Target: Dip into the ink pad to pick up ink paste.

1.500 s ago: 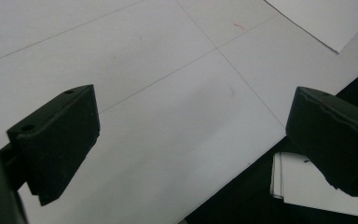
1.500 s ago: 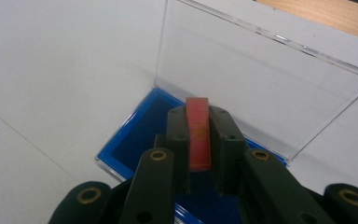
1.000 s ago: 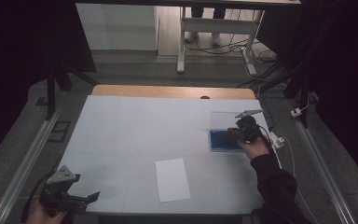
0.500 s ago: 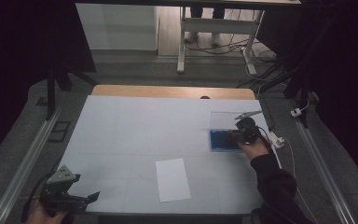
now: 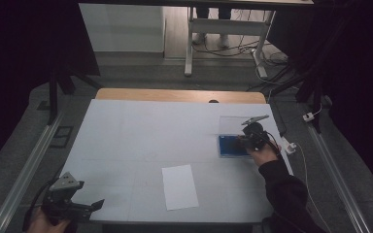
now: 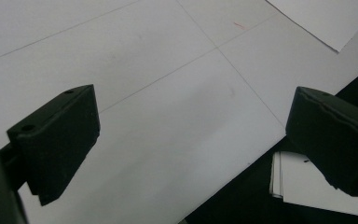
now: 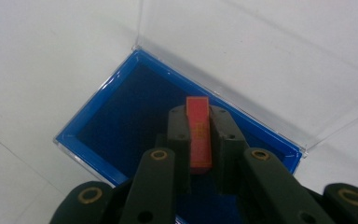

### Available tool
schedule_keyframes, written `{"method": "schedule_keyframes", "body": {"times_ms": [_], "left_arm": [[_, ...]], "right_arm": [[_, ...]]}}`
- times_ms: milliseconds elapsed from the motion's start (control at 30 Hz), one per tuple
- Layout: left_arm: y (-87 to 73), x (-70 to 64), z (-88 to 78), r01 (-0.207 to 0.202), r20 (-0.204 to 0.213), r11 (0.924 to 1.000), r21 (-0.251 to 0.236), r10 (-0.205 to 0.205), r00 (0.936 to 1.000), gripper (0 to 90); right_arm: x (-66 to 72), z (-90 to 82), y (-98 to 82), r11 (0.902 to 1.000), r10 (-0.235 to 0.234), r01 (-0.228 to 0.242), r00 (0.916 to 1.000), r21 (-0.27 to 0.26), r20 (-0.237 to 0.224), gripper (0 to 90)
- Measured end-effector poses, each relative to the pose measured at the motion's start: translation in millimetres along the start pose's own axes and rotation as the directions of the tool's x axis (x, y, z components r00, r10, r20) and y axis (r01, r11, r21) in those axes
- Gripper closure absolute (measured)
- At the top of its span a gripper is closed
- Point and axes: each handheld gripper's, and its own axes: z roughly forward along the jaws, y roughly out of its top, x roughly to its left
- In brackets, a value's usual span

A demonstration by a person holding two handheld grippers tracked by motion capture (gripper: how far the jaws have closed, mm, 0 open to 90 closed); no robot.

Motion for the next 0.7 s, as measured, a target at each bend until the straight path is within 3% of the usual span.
{"method": "schedule_keyframes", "body": {"times_ms": [100,233,367,533,700], "left_arm": [[-0.1,0.7,-0.3,0.002,0.002,1.0,-0.002,-0.002,1.0,3.1],[0.1,0.7,-0.1,0.001,0.002,1.0,-0.001,-0.001,1.0,3.2],[0.0,1.1,-0.3,0.004,0.005,1.0,-0.003,-0.004,1.0,3.1],[-0.1,1.5,-0.6,0.004,0.006,1.0,-0.004,-0.004,1.0,3.1],[-0.6,1.1,-1.0,0.007,0.005,1.0,-0.007,-0.007,1.0,3.1]], "right_arm": [[-6.8,0.0,-3.6,0.9986,0.047,-0.048,0.9982,-0.021,-0.036,80.4],[-1.0,-0.2,-3.1,0.9997,0.012,-0.013,0.9999,-0.019,-0.005,80.3],[-5.1,-1.1,-6.0,0.9981,0.049,-0.05,0.9984,-0.036,-0.028,80.0],[-0.9,-1.8,-3.9,0.9995,0.015,-0.015,0.9999,-0.029,0.0,79.8],[-3.9,-2.9,-5.8,0.9984,0.038,-0.038,0.9992,-0.042,-0.014,79.6]]}}
